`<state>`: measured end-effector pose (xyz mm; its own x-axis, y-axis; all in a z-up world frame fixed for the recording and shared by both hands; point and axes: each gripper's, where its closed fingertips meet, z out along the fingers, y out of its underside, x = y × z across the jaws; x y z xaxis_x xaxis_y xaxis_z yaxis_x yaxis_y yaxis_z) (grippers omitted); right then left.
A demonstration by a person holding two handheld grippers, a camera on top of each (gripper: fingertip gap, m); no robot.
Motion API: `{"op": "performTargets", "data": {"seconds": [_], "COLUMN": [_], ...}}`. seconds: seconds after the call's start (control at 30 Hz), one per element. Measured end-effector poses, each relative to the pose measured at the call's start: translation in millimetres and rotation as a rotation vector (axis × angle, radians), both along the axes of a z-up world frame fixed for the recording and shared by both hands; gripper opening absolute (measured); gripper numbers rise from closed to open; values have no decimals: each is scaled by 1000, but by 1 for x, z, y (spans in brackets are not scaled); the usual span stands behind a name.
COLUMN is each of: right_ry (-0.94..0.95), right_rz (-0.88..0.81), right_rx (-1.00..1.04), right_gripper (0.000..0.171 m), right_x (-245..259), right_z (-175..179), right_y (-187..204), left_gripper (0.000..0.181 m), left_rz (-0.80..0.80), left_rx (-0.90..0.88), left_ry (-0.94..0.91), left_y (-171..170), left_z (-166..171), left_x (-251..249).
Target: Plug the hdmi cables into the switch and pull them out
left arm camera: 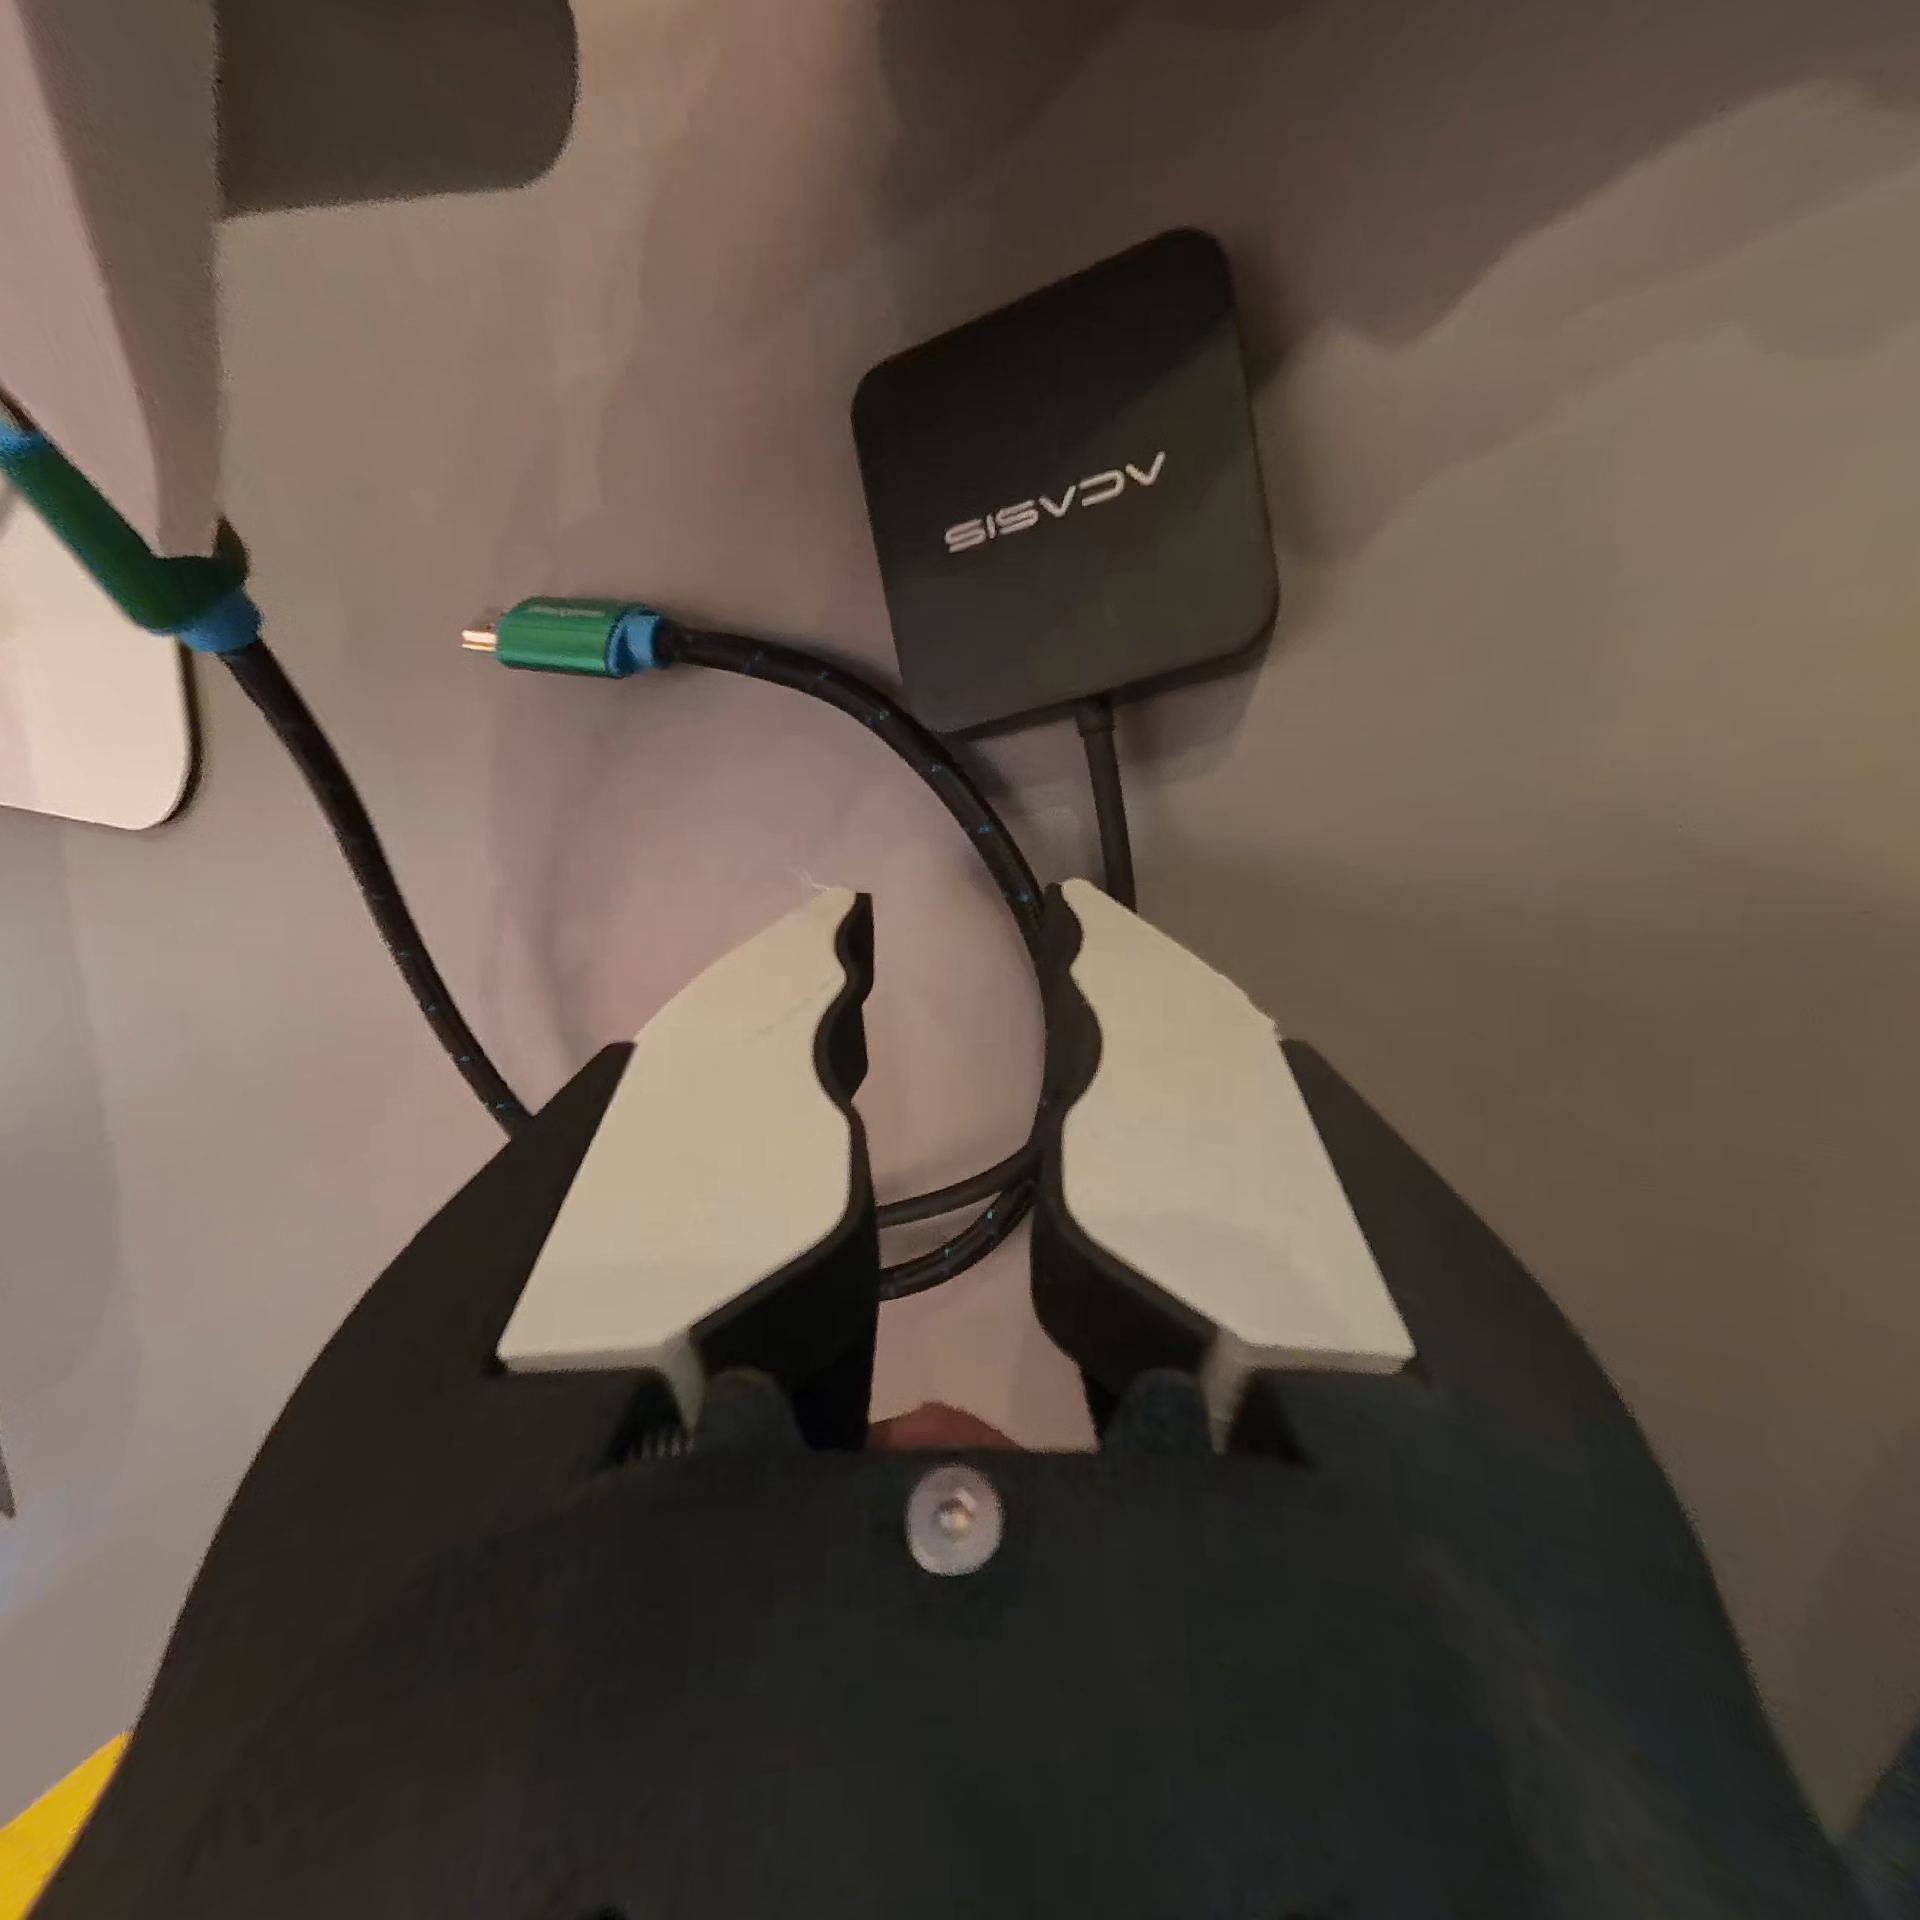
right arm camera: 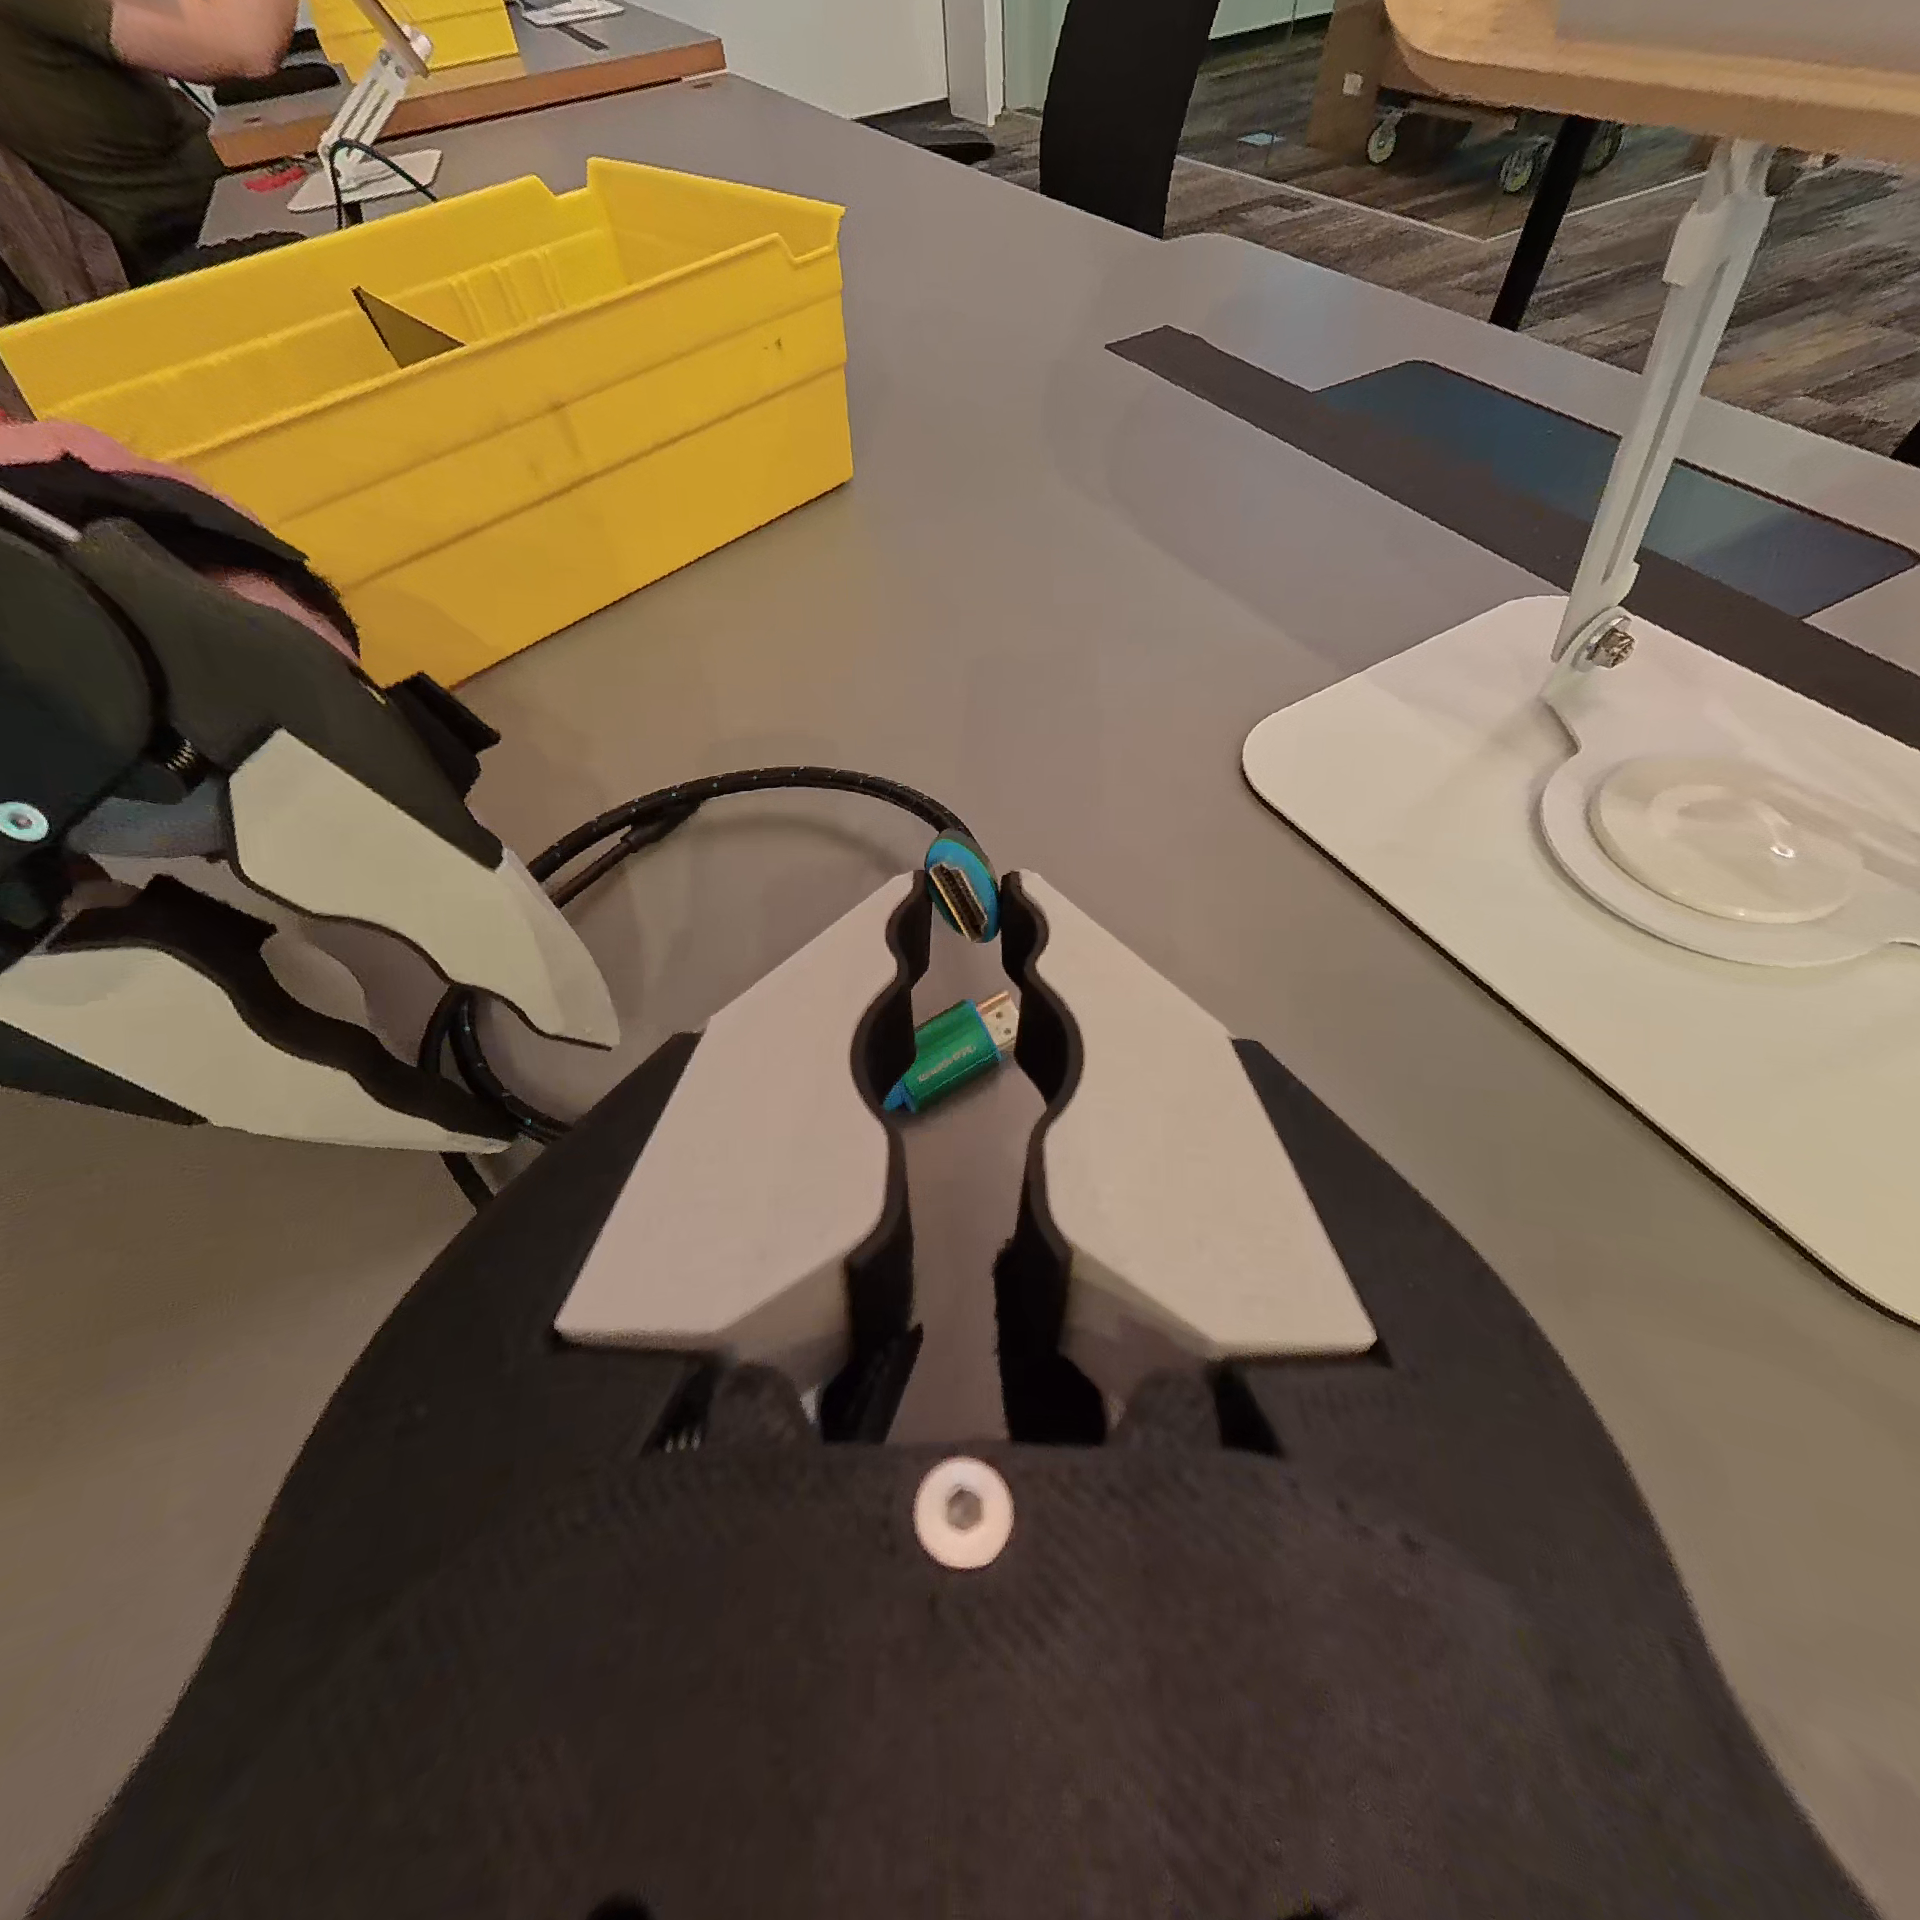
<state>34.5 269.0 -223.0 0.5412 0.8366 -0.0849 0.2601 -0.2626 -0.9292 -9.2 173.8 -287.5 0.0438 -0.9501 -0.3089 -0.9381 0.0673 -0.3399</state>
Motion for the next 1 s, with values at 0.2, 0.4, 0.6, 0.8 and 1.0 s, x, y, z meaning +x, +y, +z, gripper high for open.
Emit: {"op": "performTargets", "data": {"seconds": [0.2, 0.4, 0.6, 0.8, 1.0], "right_ry": [19, 49, 59, 28, 35], "right_rz": [-21, -75, -126, -171, -211], "right_rx": [-11, -45, -56, -41, -33], "right_gripper": [11, 11, 11, 11, 11], "right_x": [5, 17, 29, 41, 54], "right_z": [2, 0, -2, -5, -4], "right_y": [4, 13, 23, 33, 39], "left_gripper": [30, 30, 26, 22, 19], "left_rz": [-13, -29, -46, -64, -77], "left_rx": [10, 33, 34, 29, 38], "left_ry": [29, 49, 74, 90, 97], "left_y": [-3, -4, -5, -8, -8], "left_z": [-5, -4, -5, -7, -8], "left_x": [0, -2, -6, -8, -10]}}
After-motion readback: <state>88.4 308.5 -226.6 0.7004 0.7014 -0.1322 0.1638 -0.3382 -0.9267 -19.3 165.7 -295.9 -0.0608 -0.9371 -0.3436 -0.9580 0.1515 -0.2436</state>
